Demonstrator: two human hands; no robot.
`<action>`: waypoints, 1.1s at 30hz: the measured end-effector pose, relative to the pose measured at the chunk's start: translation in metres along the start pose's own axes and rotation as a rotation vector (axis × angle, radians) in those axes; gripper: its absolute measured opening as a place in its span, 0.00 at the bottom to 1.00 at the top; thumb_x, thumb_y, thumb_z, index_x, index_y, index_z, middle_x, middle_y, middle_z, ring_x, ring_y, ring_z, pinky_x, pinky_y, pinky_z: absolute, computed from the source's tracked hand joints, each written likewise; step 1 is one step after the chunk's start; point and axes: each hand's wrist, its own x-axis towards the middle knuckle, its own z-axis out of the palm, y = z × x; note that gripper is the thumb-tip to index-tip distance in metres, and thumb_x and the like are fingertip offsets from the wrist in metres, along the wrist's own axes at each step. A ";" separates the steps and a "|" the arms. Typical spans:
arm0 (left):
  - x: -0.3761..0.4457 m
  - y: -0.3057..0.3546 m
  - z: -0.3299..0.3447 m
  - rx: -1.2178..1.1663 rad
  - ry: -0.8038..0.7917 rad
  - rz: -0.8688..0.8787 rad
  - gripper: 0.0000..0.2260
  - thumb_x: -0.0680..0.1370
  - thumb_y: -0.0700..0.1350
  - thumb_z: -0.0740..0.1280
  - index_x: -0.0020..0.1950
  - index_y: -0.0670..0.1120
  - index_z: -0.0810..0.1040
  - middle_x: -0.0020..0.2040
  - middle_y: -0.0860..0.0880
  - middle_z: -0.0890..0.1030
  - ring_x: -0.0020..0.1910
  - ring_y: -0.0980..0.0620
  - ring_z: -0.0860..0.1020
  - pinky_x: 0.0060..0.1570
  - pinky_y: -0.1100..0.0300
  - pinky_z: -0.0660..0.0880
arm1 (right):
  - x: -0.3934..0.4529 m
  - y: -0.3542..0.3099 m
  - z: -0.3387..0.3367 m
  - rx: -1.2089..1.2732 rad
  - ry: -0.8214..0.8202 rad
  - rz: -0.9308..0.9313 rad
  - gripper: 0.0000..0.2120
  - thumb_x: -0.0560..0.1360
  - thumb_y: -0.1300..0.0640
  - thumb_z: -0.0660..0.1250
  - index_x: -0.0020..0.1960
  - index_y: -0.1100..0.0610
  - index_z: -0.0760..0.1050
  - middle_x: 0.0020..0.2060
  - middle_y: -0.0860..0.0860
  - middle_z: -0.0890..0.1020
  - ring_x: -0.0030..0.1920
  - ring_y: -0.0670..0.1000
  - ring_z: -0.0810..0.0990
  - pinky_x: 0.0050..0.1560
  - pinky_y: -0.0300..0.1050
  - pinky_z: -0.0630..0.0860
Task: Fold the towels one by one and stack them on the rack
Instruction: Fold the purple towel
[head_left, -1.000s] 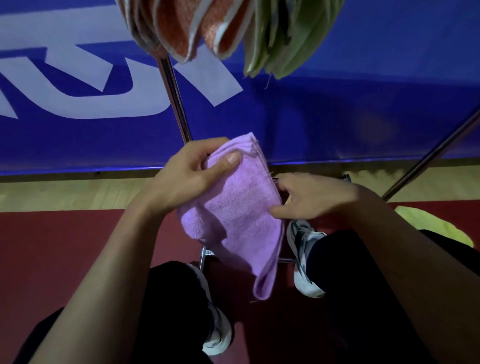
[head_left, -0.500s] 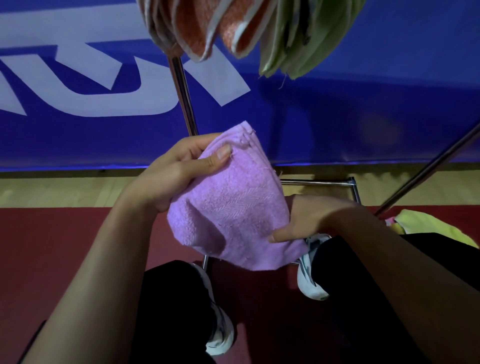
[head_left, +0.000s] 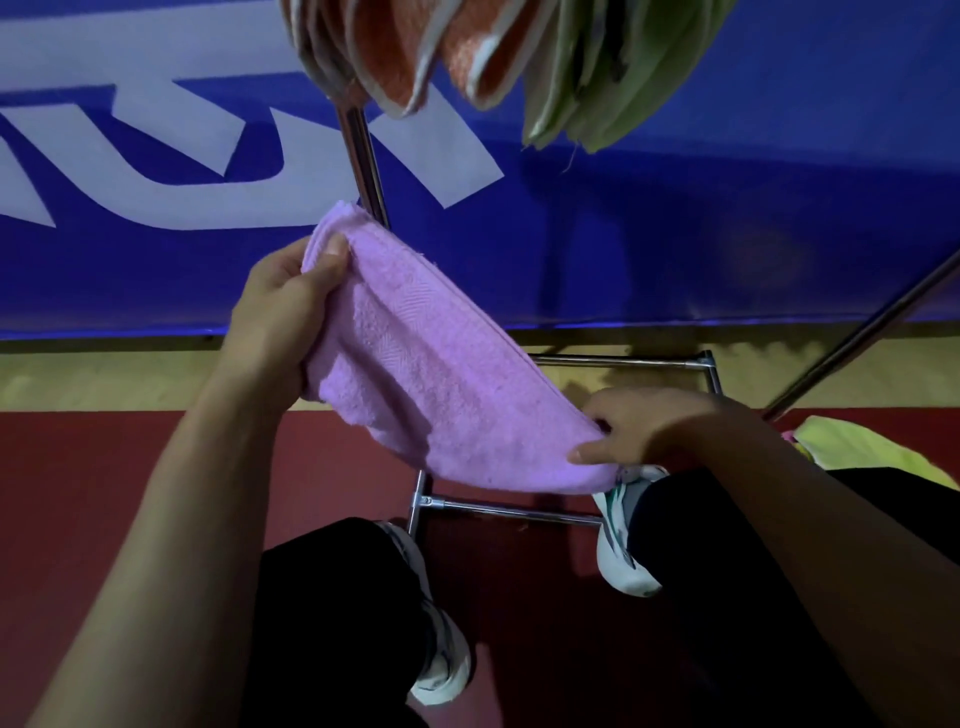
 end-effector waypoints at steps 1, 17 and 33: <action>0.001 0.000 0.001 0.016 0.047 0.001 0.10 0.85 0.52 0.65 0.50 0.52 0.85 0.45 0.53 0.87 0.45 0.54 0.85 0.48 0.54 0.80 | -0.001 0.001 -0.002 0.006 -0.009 0.010 0.21 0.80 0.37 0.65 0.62 0.52 0.77 0.52 0.49 0.80 0.50 0.51 0.76 0.47 0.44 0.68; -0.027 -0.015 0.063 0.282 -0.188 0.323 0.09 0.84 0.50 0.67 0.51 0.46 0.82 0.44 0.49 0.85 0.42 0.55 0.80 0.42 0.55 0.77 | -0.017 -0.009 -0.031 0.916 0.531 -0.129 0.25 0.79 0.35 0.61 0.56 0.54 0.83 0.48 0.51 0.88 0.54 0.53 0.85 0.63 0.55 0.77; -0.048 -0.022 0.111 0.108 -0.152 0.144 0.07 0.81 0.50 0.71 0.49 0.48 0.82 0.38 0.50 0.86 0.38 0.50 0.84 0.41 0.51 0.81 | -0.024 -0.018 -0.041 0.686 0.767 -0.022 0.08 0.76 0.47 0.69 0.50 0.51 0.76 0.41 0.45 0.82 0.41 0.46 0.78 0.39 0.40 0.71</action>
